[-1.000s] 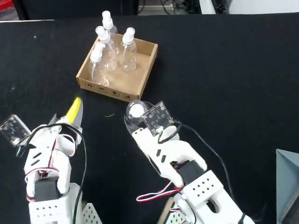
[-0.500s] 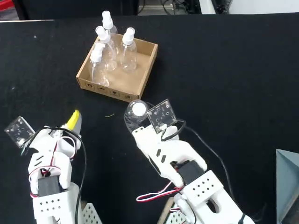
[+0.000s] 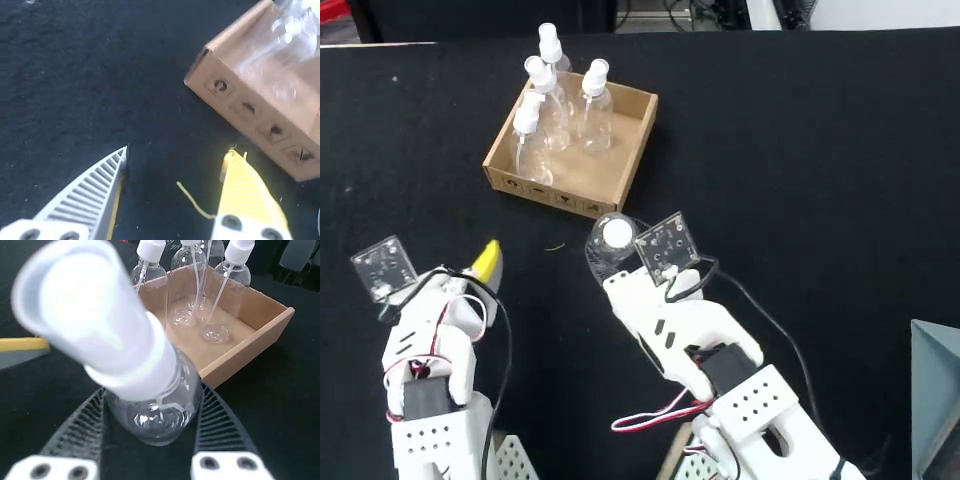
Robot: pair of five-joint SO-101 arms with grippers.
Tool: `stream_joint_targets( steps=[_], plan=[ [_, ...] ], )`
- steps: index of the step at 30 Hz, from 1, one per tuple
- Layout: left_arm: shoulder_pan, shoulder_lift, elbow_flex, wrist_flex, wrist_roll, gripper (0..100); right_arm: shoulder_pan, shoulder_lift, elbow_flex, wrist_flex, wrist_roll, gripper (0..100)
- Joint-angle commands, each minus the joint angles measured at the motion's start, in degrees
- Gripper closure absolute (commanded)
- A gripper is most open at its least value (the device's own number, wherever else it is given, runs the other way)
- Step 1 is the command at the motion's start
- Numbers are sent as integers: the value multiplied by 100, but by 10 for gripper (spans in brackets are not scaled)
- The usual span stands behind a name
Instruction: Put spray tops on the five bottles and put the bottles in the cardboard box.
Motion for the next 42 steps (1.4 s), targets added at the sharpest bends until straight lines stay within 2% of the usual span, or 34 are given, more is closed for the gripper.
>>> stream_joint_targets(
  steps=[1,9,16,23,36,42],
  plan=[
    [312,-53,145,360,-651,725,264,-127,-426,-132,-35,899],
    [585,-53,145,1002,-1547,725,782,-189,-356,-176,-35,897],
    [532,-53,145,1829,-2400,725,782,-189,-347,-176,-35,897],
    [523,-62,145,2611,-2418,725,782,-171,-347,-176,-35,899],
    [541,-53,145,2567,-2418,725,791,-136,-453,-132,-35,899],
    [541,-53,145,2567,-2418,725,791,-136,-1015,668,-35,899]
  ],
)
